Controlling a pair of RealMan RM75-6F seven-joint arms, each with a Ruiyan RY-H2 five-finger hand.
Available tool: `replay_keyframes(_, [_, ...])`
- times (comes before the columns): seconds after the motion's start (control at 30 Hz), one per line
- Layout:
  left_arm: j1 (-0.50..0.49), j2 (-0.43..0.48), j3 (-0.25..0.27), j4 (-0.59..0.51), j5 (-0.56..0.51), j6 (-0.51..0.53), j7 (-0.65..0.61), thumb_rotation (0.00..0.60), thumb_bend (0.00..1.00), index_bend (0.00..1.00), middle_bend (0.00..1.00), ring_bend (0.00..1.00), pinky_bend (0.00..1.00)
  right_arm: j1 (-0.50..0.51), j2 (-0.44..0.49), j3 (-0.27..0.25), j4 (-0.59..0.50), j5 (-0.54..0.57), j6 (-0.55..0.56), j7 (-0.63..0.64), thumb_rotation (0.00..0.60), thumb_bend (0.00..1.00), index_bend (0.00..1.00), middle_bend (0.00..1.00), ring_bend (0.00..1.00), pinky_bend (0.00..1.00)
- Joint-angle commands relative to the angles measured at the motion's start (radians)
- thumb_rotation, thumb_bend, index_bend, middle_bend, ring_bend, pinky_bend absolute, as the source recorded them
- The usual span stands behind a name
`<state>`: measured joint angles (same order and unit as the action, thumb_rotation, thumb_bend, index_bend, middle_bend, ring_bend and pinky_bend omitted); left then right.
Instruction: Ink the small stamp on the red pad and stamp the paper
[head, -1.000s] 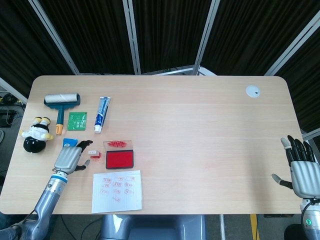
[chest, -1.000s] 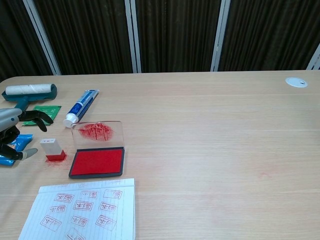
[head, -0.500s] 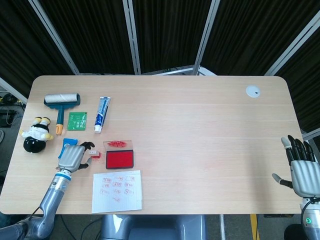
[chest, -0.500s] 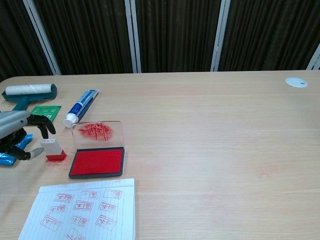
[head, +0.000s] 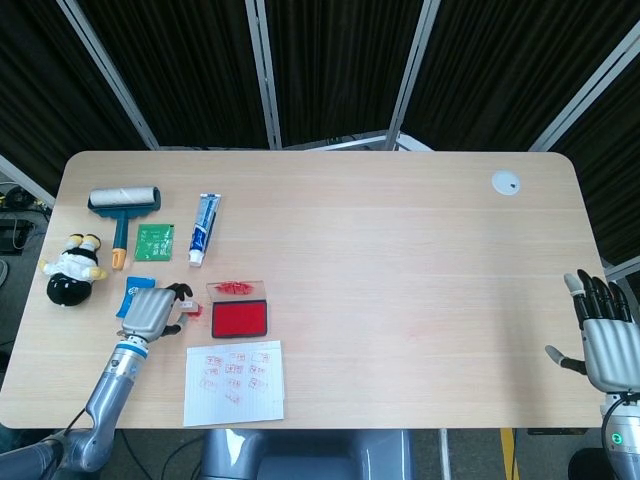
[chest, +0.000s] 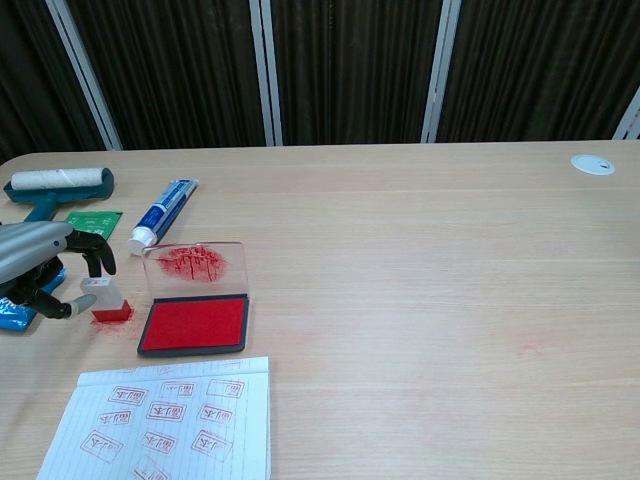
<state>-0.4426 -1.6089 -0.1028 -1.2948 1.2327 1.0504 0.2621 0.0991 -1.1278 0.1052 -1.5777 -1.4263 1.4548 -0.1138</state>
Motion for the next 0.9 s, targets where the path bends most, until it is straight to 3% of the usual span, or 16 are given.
replay_keyframes(0.03, [-0.002, -0.004, 0.001, 0.004, -0.002, 0.001, 0.006, 0.6, 0.35, 0.36, 0.4, 0.84, 0.92, 0.0, 0.0, 0.0, 0.001, 0.001, -0.001, 0.001, 0.6, 0.0, 0.0, 0.0, 0.0, 0.0])
replay_keyframes(0.9, [-0.012, -0.06, 0.009, 0.087, 0.015, 0.019, 0.009, 0.6, 0.35, 0.45, 0.46, 0.84, 0.92, 0.004, -0.004, 0.003, 0.011, 0.013, -0.008, 0.003, 0.6, 0.0, 0.0, 0.0, 0.0, 0.0])
